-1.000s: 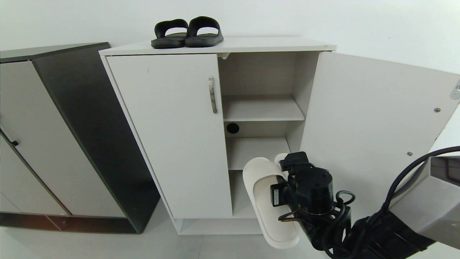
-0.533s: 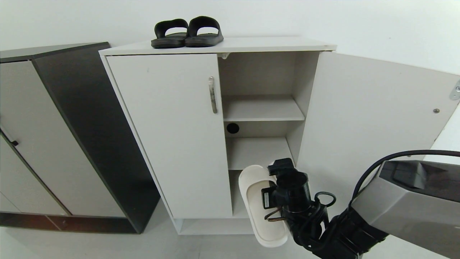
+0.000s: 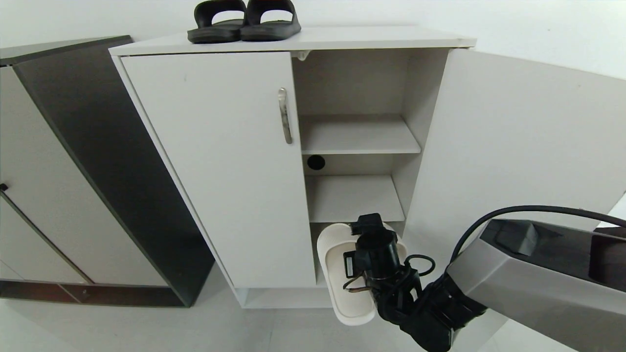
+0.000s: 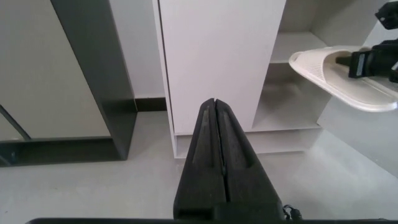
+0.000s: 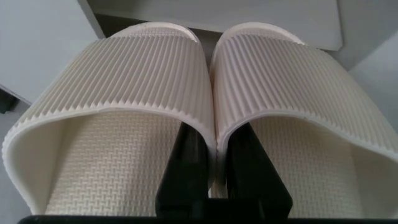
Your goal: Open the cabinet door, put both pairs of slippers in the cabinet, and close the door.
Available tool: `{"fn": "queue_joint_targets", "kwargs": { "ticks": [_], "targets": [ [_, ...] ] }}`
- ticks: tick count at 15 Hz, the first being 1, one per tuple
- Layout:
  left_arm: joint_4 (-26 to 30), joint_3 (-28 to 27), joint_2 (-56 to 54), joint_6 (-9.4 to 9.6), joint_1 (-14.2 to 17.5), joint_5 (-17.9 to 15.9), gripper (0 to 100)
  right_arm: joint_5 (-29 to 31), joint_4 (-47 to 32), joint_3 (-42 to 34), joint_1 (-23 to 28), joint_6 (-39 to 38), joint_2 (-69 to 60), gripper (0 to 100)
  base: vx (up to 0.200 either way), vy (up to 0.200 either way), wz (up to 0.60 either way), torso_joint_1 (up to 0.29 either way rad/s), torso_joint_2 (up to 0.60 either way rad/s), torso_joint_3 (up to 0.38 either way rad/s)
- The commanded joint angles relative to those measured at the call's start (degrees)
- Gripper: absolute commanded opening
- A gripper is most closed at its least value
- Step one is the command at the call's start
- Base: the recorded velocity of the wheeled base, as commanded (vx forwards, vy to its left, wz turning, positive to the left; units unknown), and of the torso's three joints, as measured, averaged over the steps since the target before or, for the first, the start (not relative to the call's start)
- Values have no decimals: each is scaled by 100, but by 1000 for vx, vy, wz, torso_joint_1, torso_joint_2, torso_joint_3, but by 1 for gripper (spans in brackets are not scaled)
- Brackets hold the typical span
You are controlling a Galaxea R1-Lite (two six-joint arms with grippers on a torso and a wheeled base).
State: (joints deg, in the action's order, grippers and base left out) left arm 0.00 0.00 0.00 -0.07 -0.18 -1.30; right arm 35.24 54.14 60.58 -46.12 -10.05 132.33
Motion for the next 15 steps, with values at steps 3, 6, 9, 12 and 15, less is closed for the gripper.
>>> {"fn": "queue_joint_targets", "kwargs": {
  "ticks": [3,6,9,12,15],
  "targets": [
    [0,0,9,-1,1,-1,0,193,158,279,-3,11,170,0,0,0,0,7,4,-194],
    [0,0,9,-19,1,7,0,369,976,209,-3,424,162,0,0,0,0,4,5,-193],
    [0,0,9,-19,1,16,0,563,1477,139,15,609,346,0,0,0,0,1,2,-35],
    [0,0,0,-19,1,16,0,563,1503,165,112,583,425,0,0,0,0,0,0,0],
    [0,0,9,-19,1,16,0,563,1503,209,217,530,487,0,67,0,0,1,2,1]
  ]
}}
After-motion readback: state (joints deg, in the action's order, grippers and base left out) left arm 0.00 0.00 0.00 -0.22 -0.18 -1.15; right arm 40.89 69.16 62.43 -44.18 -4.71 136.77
